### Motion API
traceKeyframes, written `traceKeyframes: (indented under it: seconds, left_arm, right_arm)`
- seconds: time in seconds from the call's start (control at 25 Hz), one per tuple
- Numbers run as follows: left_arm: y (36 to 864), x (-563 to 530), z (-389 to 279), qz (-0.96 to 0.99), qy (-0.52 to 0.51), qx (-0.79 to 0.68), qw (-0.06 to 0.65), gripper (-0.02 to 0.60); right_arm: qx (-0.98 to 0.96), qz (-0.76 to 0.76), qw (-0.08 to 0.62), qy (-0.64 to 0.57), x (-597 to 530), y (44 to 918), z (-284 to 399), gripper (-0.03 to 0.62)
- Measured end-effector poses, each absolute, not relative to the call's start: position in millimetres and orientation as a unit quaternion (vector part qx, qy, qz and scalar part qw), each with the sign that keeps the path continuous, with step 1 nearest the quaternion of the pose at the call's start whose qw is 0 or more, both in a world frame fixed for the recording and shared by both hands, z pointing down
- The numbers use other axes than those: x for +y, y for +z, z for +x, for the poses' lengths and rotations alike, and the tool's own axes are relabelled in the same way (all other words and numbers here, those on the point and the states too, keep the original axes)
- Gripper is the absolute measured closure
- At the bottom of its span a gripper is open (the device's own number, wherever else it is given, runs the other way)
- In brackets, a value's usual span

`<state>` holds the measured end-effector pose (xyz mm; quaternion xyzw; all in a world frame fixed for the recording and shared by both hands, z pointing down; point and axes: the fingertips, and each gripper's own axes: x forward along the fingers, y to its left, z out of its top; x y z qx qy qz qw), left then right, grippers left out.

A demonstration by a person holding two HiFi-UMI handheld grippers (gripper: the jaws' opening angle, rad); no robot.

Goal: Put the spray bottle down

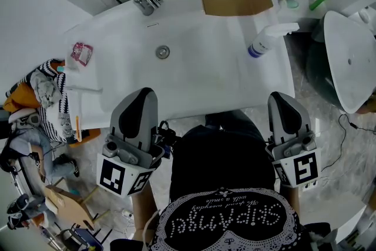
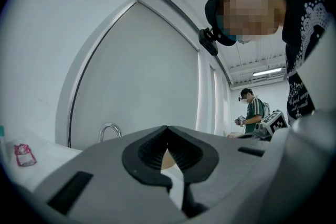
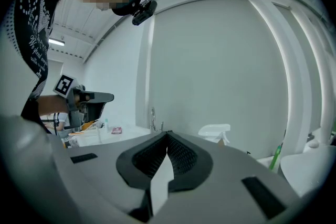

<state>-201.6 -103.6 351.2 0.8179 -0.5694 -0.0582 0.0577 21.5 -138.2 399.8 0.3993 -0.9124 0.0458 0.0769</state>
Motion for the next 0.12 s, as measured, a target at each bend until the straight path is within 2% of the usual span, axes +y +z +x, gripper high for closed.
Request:
traceKeyframes:
  seconds: [0.12]
  left_arm:
    - [350.7, -102.5, -201.7, 0.819, -0.059, -0.569, 0.057, 0.580]
  right_arm:
    - [-0.913, 0.399, 0.075, 0.048, -137.3, 399.6, 20.8, 0.576]
